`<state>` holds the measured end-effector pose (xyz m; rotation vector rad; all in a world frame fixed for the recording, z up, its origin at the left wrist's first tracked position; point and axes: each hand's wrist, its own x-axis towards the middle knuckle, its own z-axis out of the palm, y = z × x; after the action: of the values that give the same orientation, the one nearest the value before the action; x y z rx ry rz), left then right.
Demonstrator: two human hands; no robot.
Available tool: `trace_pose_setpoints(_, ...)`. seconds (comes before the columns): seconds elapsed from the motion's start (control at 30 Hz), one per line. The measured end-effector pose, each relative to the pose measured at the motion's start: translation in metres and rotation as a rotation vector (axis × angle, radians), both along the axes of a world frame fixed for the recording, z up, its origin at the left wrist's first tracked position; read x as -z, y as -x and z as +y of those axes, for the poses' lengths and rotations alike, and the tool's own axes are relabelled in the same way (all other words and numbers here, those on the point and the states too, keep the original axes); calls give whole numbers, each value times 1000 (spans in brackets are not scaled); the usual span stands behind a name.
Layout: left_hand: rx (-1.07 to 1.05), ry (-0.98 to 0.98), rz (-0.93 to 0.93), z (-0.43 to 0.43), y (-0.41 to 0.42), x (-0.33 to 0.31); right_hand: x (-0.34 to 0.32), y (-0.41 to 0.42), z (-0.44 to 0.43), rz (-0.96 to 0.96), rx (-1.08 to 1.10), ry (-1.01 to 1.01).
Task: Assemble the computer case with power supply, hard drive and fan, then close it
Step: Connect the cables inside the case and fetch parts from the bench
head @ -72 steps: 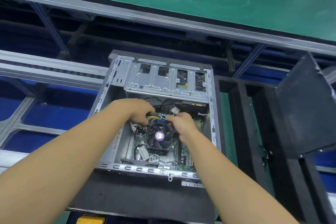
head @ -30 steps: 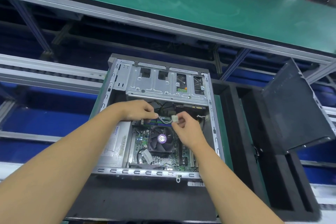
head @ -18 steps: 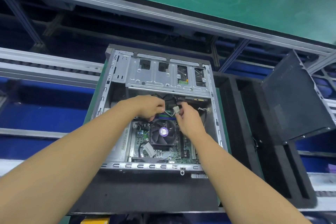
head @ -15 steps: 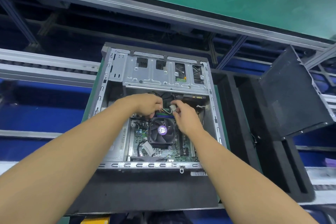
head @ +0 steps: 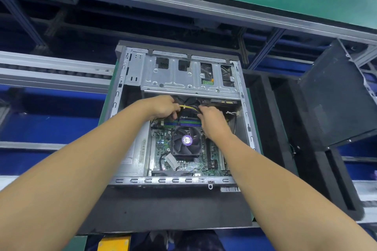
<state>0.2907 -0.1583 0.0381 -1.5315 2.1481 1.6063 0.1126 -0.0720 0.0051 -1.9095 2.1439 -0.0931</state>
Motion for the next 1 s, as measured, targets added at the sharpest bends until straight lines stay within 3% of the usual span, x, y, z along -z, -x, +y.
trace_pose_setpoints(0.1,127,99,-158,-2,-3,1,3,5,-6,91,67,-59)
trace_pose_setpoints(0.23,137,103,-235,-7,-2,4,6,4,-12,66,110,-98)
trace_pose_setpoints(0.43,16,-78,-102,-19,-13,3,2,1,-24,-1,206,-291)
trace_pose_setpoints(0.53,-13,-103,-102,-20,-14,7,7,2,-24,-75,213,-261)
trace_pose_setpoints(0.67,42,-40,-143,-21,-12,8,11,1,-23,-15,211,-171)
trace_pose_setpoints(1.0,136,150,-280,-25,-12,10,9,2,-22,-84,273,-168)
